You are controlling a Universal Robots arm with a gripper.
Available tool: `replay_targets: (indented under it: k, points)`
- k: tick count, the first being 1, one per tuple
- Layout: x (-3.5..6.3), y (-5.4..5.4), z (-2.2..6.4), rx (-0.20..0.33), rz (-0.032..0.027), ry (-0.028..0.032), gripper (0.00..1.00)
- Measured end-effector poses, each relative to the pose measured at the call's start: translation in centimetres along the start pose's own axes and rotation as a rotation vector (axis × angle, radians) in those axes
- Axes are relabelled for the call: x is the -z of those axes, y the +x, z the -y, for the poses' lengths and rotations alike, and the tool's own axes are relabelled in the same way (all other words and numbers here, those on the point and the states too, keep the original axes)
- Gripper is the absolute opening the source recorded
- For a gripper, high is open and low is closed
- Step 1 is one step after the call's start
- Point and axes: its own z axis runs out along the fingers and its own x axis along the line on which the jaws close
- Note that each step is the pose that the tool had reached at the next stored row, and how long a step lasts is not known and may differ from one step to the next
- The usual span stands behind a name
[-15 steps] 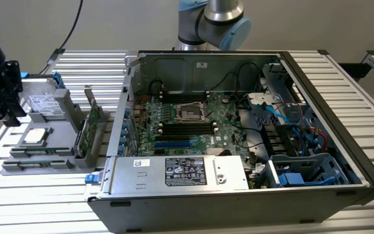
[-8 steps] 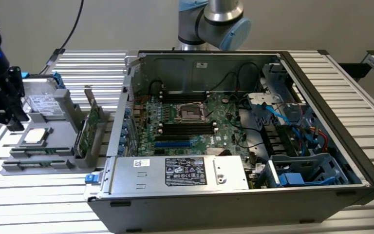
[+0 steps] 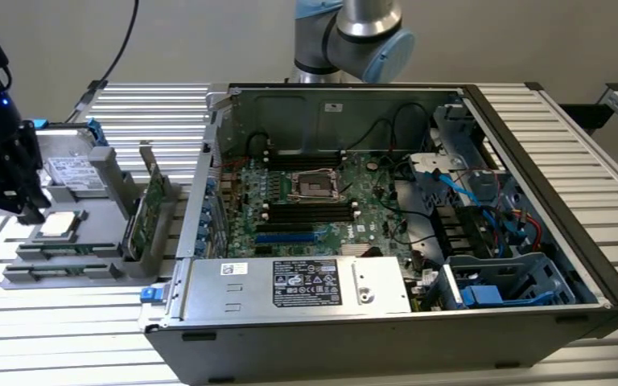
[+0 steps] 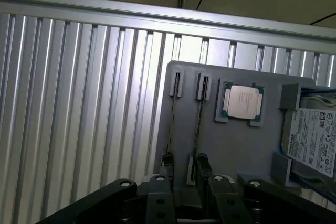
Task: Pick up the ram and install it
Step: 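Pick up the ram and move it above insertion slot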
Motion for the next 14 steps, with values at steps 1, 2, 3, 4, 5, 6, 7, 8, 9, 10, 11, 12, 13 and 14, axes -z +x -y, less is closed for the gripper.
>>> replay_targets:
  k: [1,2,3,4,5,6,7,8,9,10,11,12,13,14]
  points:
    - [-0.18,0.0,-0.04,0.008,-0.0006,0.0000,0.31]
    - [-0.36,0.0,-0.07,0.016,-0.0011,0.0001,0.31]
    - [-0.55,0.0,-0.11,0.022,-0.0014,0.0002,0.31]
    - [-0.73,0.0,-0.12,0.028,-0.0018,0.0003,0.31]
    - [-0.92,0.0,-0.12,0.034,-0.0022,0.0003,0.31]
    - [-1.09,0.0,-0.11,0.038,-0.0025,0.0004,0.31]
    - [-1.28,0.0,-0.11,0.043,-0.0028,0.0003,0.31]
    - [-1.46,0.0,-0.10,0.047,-0.0031,0.0004,0.31]
    - [-1.66,0.0,-0.09,0.051,-0.0033,0.0005,0.31]
    - [-1.83,0.0,-0.08,0.055,-0.0035,0.0006,0.31]
    - [-2.01,0.0,-0.08,0.058,-0.0037,0.0006,0.31]
    - [-2.19,0.0,-0.08,0.060,-0.0038,0.0006,0.31]
    - [-2.38,-0.1,-0.10,0.061,-0.0039,0.0007,0.31]
    - [-2.56,-0.1,-0.12,0.062,-0.0039,0.0007,0.31]
